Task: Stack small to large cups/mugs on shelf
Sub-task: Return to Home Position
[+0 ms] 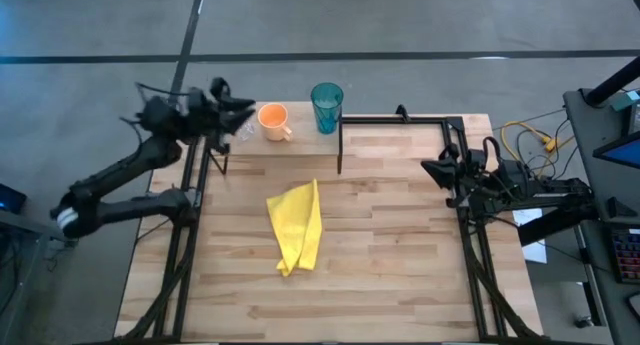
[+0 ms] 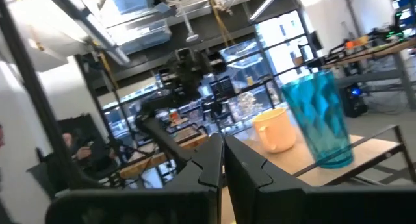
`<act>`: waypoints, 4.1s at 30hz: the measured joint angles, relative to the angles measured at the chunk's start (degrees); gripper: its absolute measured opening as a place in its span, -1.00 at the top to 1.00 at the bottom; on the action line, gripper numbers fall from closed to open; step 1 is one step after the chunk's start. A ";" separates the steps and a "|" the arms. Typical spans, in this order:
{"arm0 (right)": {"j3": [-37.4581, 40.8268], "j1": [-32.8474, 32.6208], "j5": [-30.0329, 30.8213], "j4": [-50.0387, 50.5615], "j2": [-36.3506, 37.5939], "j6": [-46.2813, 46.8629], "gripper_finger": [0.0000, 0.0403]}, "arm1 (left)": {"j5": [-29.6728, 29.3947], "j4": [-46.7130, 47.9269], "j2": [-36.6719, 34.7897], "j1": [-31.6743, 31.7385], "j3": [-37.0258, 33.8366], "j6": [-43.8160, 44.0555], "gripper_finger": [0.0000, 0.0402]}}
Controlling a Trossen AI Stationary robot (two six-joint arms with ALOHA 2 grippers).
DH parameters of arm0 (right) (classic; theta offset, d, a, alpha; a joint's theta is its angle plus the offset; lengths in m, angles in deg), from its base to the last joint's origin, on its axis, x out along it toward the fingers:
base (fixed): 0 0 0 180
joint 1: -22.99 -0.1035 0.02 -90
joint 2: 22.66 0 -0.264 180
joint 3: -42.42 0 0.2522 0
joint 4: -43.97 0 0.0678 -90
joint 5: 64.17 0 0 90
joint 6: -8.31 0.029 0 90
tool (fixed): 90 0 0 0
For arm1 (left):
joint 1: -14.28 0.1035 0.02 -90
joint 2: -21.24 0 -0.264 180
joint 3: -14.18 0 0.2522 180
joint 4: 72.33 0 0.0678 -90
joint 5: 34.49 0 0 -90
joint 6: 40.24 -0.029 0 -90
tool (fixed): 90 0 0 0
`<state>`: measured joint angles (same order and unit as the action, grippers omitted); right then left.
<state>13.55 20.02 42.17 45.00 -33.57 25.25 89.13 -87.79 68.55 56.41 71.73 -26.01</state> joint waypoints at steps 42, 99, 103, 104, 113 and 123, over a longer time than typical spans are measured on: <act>0.00 -0.02 -9.33 0.90 0.00 -0.87 0.96 | -59.66 25.19 -11.74 -51.98 -15.63 -5.57 0.54; 7.76 -0.04 -19.14 1.92 3.90 6.00 0.96 | -48.76 25.77 -44.21 -51.97 -43.43 -2.60 0.54; 10.27 -0.04 -19.32 0.05 7.71 5.87 0.96 | -48.84 25.74 -43.98 -51.97 -43.45 -2.61 0.54; 10.79 -0.04 -19.33 0.04 8.81 6.01 0.96 | -48.84 25.74 -43.97 -51.97 -43.45 -2.61 0.54; 14.62 -0.04 -19.76 -5.75 10.88 5.18 0.96 | -48.86 25.58 -43.87 -51.95 -43.50 -2.61 0.54; 14.60 -0.04 -19.52 -9.73 10.79 -3.89 0.96 | -48.86 25.25 -43.21 -51.95 -43.52 -2.63 0.54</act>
<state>28.15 19.98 22.65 35.28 -22.79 21.36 40.26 -62.54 25.35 4.46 28.21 -28.64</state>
